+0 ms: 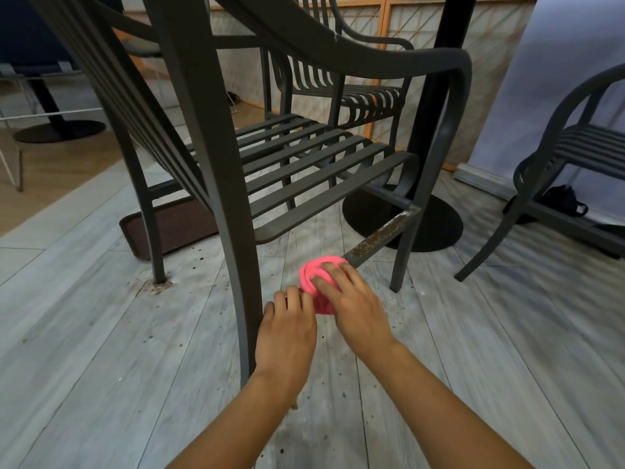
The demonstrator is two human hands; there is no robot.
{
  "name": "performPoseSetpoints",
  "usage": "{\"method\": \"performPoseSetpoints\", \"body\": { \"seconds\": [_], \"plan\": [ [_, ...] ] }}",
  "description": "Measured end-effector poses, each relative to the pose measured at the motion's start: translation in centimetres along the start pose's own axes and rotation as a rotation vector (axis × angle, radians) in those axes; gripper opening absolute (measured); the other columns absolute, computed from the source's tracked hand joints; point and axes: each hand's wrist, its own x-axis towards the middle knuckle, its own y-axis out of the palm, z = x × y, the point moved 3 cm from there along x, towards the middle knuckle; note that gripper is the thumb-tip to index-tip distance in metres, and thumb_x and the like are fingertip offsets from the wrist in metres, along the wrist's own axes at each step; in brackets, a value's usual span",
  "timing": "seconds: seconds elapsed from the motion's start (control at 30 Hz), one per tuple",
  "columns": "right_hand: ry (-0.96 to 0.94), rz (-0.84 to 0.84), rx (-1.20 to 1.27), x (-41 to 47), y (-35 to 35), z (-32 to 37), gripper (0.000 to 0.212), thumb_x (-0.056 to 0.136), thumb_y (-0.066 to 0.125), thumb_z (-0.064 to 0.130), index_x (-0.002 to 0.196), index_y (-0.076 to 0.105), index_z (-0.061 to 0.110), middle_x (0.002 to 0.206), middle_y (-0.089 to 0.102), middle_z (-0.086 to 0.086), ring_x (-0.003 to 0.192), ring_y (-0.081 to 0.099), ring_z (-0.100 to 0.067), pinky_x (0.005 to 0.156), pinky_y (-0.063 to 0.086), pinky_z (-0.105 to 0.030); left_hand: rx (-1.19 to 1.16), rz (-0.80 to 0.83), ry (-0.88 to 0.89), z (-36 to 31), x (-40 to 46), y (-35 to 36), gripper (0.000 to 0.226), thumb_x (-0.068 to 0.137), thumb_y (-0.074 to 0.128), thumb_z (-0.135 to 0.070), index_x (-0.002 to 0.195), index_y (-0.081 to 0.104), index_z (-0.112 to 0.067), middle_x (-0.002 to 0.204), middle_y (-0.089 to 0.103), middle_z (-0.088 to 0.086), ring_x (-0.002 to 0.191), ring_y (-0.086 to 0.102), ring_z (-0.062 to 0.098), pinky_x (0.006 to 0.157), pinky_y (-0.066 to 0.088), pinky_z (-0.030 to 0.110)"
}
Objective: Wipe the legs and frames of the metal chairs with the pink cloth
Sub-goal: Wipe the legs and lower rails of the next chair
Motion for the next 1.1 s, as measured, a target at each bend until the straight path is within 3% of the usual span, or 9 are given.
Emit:
{"method": "performPoseSetpoints", "body": {
  "seconds": [0.37, 0.5, 0.63, 0.8, 1.03, 1.1],
  "plan": [
    [0.066, 0.037, -0.064, 0.7, -0.6, -1.9, 0.059, 0.066, 0.075, -0.007, 0.12, 0.059, 0.012, 0.13, 0.054, -0.014, 0.123, 0.046, -0.038, 0.077, 0.055, -0.05, -0.004, -0.017, -0.004, 0.1, 0.0, 0.2, 0.029, 0.094, 0.039, -0.008, 0.123, 0.034, -0.007, 0.121, 0.041, 0.013, 0.112, 0.043, 0.024, 0.101, 0.037, 0.034],
    [0.096, 0.071, -0.102, 1.3, -1.4, -2.8, 0.058, 0.075, 0.072, -0.001, 0.129, 0.054, 0.012, 0.138, 0.046, -0.013, 0.131, 0.037, -0.036, 0.085, 0.05, -0.05, -0.004, -0.008, -0.005, 0.1, -0.1, 0.1, 0.031, 0.094, 0.039, -0.007, 0.125, 0.033, -0.007, 0.122, 0.041, 0.014, 0.113, 0.042, 0.026, 0.103, 0.036, 0.035],
    [0.115, 0.081, -0.119, 1.5, -1.6, -3.5, 0.058, 0.072, 0.074, 0.0, 0.126, 0.056, 0.011, 0.135, 0.049, -0.015, 0.128, 0.041, -0.037, 0.083, 0.052, -0.05, 0.0, 0.002, 0.0, 0.1, 0.0, 0.2, 0.033, 0.094, 0.04, -0.007, 0.126, 0.031, -0.007, 0.123, 0.039, 0.015, 0.114, 0.041, 0.027, 0.104, 0.035, 0.036],
    [0.13, 0.128, -0.137, 1.8, -1.7, -4.0, 0.058, 0.085, 0.064, 0.009, 0.139, 0.041, 0.017, 0.147, 0.034, -0.01, 0.137, 0.026, -0.031, 0.101, 0.041, -0.045, 0.011, 0.01, -0.003, 0.1, -0.1, 0.2, 0.035, 0.094, 0.042, -0.007, 0.127, 0.031, -0.006, 0.124, 0.039, 0.015, 0.115, 0.041, 0.027, 0.104, 0.035, 0.035],
    [0.127, 0.185, -0.186, 2.6, -2.6, -4.7, 0.051, 0.089, 0.06, 0.016, 0.137, 0.043, 0.02, 0.147, 0.031, -0.007, 0.135, 0.025, -0.028, 0.1, 0.042, -0.038, 0.024, 0.043, 0.002, 0.0, 0.0, 0.3, 0.039, 0.093, 0.044, -0.009, 0.13, 0.029, -0.006, 0.128, 0.037, 0.015, 0.118, 0.039, 0.029, 0.106, 0.033, 0.037],
    [0.182, 0.129, -0.07, 2.7, -3.2, -5.5, 0.041, 0.091, 0.055, 0.014, 0.131, 0.049, 0.019, 0.142, 0.036, -0.008, 0.129, 0.031, -0.027, 0.098, 0.043, -0.04, 0.01, 0.041, -0.015, 0.0, 0.1, 0.3, 0.041, 0.092, 0.048, -0.01, 0.129, 0.031, -0.006, 0.128, 0.038, 0.015, 0.117, 0.04, 0.028, 0.106, 0.035, 0.036]
  ]
}}
